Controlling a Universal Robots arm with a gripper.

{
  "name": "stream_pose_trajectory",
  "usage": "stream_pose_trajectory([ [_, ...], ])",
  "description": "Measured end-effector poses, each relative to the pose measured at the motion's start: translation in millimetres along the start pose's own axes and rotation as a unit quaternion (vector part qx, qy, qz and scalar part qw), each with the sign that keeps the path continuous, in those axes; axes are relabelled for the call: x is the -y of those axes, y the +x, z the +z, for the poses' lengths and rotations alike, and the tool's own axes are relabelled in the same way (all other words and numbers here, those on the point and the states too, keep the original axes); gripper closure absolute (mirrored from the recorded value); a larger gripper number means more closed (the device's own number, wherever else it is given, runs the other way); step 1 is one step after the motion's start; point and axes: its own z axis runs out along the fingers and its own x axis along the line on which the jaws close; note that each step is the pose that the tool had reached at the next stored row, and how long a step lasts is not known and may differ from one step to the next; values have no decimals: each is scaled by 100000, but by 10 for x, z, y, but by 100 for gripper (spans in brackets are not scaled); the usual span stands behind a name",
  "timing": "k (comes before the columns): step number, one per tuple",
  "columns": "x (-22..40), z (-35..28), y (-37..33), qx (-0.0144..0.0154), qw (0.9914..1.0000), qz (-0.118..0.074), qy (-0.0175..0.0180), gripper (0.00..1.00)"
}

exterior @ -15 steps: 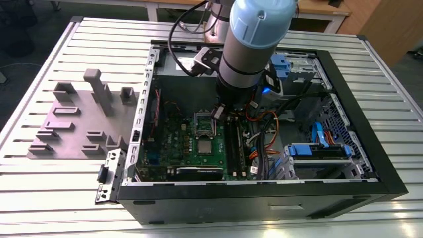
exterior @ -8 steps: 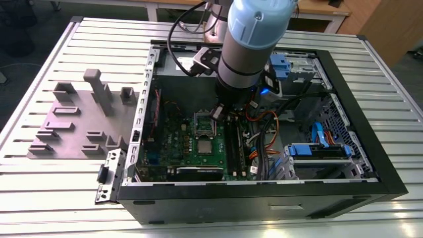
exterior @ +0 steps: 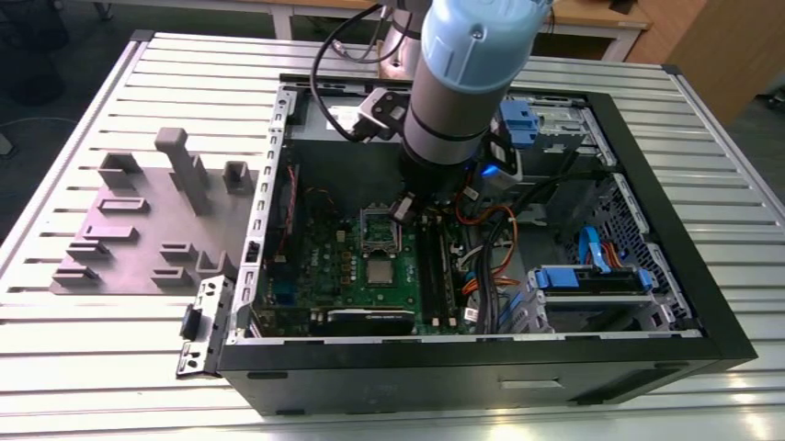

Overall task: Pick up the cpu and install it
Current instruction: 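Close the cpu cover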

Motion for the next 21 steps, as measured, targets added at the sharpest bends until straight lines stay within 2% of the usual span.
stream_pose_trajectory([
  [4, -9, 10, 7, 213, 100000, 30, -140, 89],
  [8, -29, 11, 21, 286, 99999, 26, -190, 89],
  [14, -39, 7, 28, 287, 99999, 27, -193, 89],
  [21, -46, -25, 24, 252, 100000, 24, -167, 89],
])
